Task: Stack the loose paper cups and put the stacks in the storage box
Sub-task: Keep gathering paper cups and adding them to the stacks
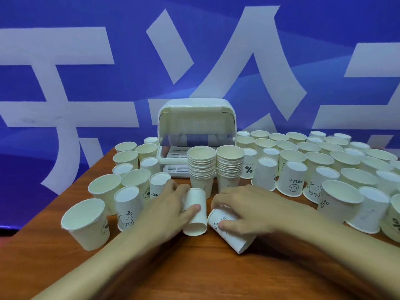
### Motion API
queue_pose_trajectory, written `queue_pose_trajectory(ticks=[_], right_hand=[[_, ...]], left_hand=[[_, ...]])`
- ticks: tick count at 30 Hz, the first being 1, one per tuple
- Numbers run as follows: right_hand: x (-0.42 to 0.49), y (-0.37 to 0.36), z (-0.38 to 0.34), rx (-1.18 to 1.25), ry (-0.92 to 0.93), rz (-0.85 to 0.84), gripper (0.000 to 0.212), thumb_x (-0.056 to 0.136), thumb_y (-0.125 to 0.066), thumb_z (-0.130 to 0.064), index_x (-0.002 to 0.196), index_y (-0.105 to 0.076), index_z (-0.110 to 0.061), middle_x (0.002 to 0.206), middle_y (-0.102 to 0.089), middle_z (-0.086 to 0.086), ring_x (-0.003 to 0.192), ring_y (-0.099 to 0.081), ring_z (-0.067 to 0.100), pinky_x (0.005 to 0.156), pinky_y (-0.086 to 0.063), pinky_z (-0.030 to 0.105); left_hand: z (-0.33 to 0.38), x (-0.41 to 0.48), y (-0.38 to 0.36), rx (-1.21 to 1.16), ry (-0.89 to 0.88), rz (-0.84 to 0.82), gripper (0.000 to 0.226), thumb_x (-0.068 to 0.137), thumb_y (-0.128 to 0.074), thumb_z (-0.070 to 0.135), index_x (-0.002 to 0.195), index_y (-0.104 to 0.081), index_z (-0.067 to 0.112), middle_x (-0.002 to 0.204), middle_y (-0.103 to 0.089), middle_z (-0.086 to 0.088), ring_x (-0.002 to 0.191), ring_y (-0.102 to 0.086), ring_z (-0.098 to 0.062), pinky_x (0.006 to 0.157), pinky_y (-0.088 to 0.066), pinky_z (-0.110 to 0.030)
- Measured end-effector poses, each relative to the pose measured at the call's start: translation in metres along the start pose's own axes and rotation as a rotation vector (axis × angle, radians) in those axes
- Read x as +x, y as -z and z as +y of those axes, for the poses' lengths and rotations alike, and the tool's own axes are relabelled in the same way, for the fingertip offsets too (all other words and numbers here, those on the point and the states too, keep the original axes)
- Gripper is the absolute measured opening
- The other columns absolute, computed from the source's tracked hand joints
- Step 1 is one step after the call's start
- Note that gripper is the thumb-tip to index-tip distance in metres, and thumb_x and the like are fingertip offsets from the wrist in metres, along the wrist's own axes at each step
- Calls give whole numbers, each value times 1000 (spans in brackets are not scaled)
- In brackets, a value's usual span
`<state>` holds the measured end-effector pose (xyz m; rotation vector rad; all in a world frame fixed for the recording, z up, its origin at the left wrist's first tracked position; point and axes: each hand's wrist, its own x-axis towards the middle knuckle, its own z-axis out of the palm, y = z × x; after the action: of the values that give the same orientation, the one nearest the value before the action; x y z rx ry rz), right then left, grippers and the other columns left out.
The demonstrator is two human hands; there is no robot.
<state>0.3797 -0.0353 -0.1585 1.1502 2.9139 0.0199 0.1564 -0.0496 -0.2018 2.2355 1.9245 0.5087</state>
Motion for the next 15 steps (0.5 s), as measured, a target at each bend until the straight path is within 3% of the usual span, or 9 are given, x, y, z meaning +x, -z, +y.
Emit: queue_pose_trajectory(ticks=[4, 7, 11, 15], right_hand=[[-1, 3, 3, 22, -8, 42, 28, 89, -54, -53, 110, -57, -35, 111, -63, -13, 100, -60, 14, 79, -49, 37], [-1, 13, 6, 24, -32, 99, 22, 88, -55, -51, 102, -61, -35, 101, -67, -13, 94, -61, 12, 76, -50, 35], [-3, 44, 15, 72, -101, 208, 20, 85, -58, -54, 92, -63, -37, 85, -66, -19, 81, -58, 3, 69, -51, 34], [-6, 84, 31, 214, -174, 386, 10, 83, -67, -47, 78, -65, -38, 71, -61, -26, 71, -57, -4, 60, -40, 27]], left_hand=[[4, 7, 8, -137, -26, -17, 36, 77, -60, 63, 100, -49, 38, 100, -48, 19, 88, -54, -3, 76, -50, -32], [10, 9, 26, -133, -77, 0, 22, 81, -66, 52, 84, -57, 32, 80, -60, 17, 73, -54, 3, 60, -42, -23], [23, 15, 63, -73, -170, 99, 19, 80, -68, 51, 77, -63, 33, 74, -62, 20, 73, -56, 2, 63, -48, -30], [43, 26, 102, -71, -228, 253, 19, 80, -67, 51, 77, -65, 32, 73, -63, 20, 70, -57, 2, 62, -46, -27]])
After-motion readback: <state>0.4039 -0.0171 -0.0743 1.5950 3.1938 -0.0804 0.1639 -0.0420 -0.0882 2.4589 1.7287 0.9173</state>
